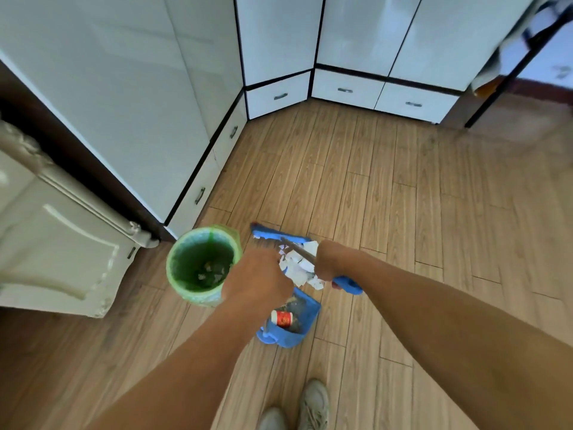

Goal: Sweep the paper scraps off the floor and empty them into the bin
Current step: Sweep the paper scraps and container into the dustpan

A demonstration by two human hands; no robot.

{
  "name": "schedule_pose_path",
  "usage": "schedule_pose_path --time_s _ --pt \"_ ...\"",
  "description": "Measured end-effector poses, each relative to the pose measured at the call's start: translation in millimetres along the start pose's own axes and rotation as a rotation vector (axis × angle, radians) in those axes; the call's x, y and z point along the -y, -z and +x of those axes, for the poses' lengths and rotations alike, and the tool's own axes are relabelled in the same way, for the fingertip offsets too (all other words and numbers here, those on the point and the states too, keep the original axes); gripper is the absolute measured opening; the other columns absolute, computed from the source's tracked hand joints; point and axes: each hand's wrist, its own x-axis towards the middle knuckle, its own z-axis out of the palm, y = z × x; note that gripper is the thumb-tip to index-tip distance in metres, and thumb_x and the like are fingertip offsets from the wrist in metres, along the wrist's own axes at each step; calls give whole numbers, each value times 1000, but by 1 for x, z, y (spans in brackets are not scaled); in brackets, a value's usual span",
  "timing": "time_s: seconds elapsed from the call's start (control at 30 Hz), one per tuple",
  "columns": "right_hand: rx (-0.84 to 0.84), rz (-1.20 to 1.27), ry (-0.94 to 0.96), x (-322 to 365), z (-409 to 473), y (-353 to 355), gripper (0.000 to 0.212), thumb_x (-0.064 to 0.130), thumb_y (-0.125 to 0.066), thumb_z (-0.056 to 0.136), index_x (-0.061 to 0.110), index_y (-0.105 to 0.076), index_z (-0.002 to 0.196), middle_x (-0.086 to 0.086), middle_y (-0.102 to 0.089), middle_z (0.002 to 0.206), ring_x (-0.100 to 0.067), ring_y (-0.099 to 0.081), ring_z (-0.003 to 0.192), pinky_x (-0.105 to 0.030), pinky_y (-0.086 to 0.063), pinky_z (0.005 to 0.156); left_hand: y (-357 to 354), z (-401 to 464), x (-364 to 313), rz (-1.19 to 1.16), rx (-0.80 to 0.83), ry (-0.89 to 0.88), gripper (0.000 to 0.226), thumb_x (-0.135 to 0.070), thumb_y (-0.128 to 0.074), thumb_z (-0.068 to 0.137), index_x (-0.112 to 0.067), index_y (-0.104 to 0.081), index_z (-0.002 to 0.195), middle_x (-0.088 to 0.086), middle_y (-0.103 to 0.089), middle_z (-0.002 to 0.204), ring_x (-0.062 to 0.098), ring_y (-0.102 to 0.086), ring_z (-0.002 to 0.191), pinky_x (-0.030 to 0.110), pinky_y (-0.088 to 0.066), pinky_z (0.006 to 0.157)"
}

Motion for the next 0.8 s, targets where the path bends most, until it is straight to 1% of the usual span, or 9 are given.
schedule_pose_path --time_s 0.1,0.2,0.3,0.37,0.43,0.53,0.6,0.7,0.8 --pt "-49 -68 -24 -7 -18 9 7 -1 -45 89 -1 -51 91 -11 -50 61 -20 -50 48 -28 -42 45 -1 -6 8 -16 8 20 28 -11 -55 80 -16 -63 106 0 -62 101 24 -63 92 36 -54 79" --pt "-60 -121 44 -3 -27 13 25 0 -45 91 5 -52 114 -8 -46 63 -18 -46 49 -26 -39 45 -6 -13 16 -37 8 23 27 -12 -56 78 -17 -62 104 -2 -60 94 24 -63 87 37 -55 76" --pt "-65 -136 104 8 -22 9 26 0 -44 92 13 -48 114 -5 -41 65 -16 -43 50 -24 -38 46 -10 -18 25 -26 16 23 21 -7 -53 77 -18 -62 93 0 -62 87 26 -65 85 34 -53 67" --pt "-72 -134 93 12 -15 1 37 0 -45 91 3 -48 128 -8 -44 70 -15 -42 52 -24 -37 46 -13 -18 31 -13 2 27 19 -6 -52 76 -16 -61 88 0 -62 84 27 -64 83 33 -51 66" --pt "-36 -167 88 11 -12 -9 46 -2 -44 92 2 -41 138 -9 -44 70 -16 -43 52 -25 -38 48 -14 -20 37 -10 -9 32 24 -6 -52 76 -17 -66 93 0 -64 88 23 -63 83 34 -54 71" --pt "-19 -194 24 -4 -12 -20 40 1 -48 88 -2 -47 128 -8 -48 77 -22 -55 59 -28 -43 45 -15 -27 44 -23 -19 26 28 -6 -52 76 -19 -67 96 0 -66 91 22 -63 82 36 -56 73" --pt "-45 -247 -3 -15 -17 -17 38 3 -51 86 0 -50 124 -8 -51 87 -24 -59 66 -27 -42 43 -15 -31 47 -26 -15 25 23 -6 -52 76 -18 -65 89 0 -66 85 21 -63 76 35 -56 68" --pt "-74 -346 -21 -22 -40 2 37 6 -51 90 5 -53 127 -4 -50 84 -14 -48 54 -22 -36 43 -12 -34 47 -30 -7 13 13 -7 -51 76 -17 -60 79 1 -62 78 19 -59 70 31 -49 59" --pt "-109 -415 0 -19 -54 13 40 7 -50 90 7 -53 131 -6 -52 96 -12 -44 52 -21 -35 43 -10 -39 46 -49 1 22 18 -9 -53 79 -17 -64 90 2 -64 84 21 -63 76 32 -51 63"
